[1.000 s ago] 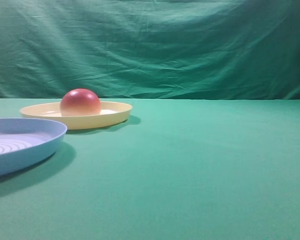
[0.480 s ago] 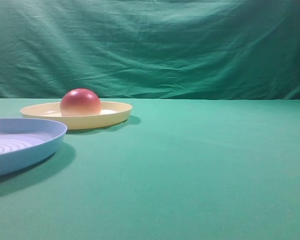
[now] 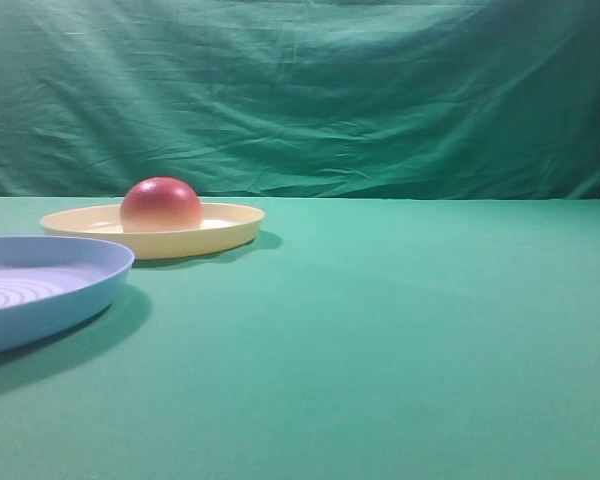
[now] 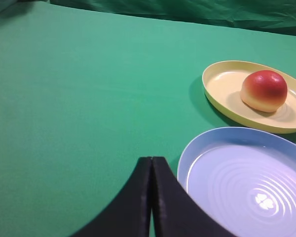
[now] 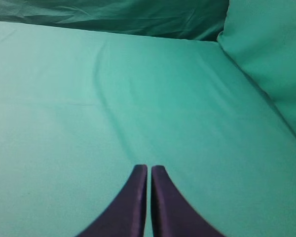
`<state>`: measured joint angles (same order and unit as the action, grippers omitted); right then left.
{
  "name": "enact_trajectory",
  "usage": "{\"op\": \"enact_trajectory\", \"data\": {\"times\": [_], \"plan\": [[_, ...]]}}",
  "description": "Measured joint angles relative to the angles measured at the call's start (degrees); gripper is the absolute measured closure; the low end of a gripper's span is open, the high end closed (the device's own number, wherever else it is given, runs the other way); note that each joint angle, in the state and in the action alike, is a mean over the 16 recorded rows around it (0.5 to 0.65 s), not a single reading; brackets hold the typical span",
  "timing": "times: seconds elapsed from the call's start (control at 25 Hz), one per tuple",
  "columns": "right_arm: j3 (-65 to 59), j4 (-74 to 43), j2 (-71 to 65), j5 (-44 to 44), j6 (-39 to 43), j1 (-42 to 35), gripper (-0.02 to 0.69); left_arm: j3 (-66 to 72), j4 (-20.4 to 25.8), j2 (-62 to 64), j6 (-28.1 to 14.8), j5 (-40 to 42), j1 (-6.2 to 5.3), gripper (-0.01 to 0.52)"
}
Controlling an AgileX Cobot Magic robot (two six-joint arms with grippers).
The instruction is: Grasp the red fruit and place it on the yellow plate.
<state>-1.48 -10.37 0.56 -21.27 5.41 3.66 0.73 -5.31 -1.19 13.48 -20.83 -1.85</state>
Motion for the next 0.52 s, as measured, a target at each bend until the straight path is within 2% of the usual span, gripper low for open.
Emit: {"op": "enact_trajectory", "data": {"times": [0.52], "plan": [[0.00, 0.00, 0.00, 0.00, -0.10, 0.00, 0.665, 0.00, 0.00, 0.00, 0.00, 0.00, 0.00, 0.514]]}}
